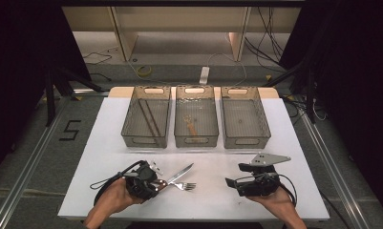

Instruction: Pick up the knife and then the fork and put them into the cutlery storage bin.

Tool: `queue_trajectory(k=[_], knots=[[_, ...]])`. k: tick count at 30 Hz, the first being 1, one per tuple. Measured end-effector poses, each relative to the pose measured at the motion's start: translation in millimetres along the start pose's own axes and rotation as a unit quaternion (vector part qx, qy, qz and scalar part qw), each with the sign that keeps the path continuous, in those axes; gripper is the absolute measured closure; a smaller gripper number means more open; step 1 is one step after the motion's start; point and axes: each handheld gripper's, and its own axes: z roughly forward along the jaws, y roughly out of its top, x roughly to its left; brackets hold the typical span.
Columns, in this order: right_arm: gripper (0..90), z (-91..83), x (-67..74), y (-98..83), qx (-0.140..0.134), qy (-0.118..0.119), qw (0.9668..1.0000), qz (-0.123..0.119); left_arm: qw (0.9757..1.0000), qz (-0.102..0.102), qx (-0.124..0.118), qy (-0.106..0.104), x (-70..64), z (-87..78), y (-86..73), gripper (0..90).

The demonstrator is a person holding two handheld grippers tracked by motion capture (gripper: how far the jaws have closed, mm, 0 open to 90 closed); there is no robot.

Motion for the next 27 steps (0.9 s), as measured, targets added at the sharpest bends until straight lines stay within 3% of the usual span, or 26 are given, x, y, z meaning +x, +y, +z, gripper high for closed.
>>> queue_trajectory(k=[5,14,20,27], knots=[[25.8,1.2,2.1,0.8,-0.008,0.005,1.0,0.004,0.9982,-0.012,-0.059,0.001,-4.8,-10.2,5.3,75.7],[25.7,8.2,10.9,3.2,-0.017,0.02,0.9993,0.028,0.9903,-0.046,-0.13,-0.016,-4.4,-18.3,10.2,75.8],[25.1,12.8,16.6,6.0,-0.023,0.024,0.9988,0.035,0.9877,-0.056,-0.144,-0.024,-3.0,-16.8,13.4,75.7],[24.8,18.4,22.1,9.4,-0.022,0.03,0.9988,0.031,0.9871,-0.052,-0.148,-0.031,-5.5,-13.2,21.6,75.7]])
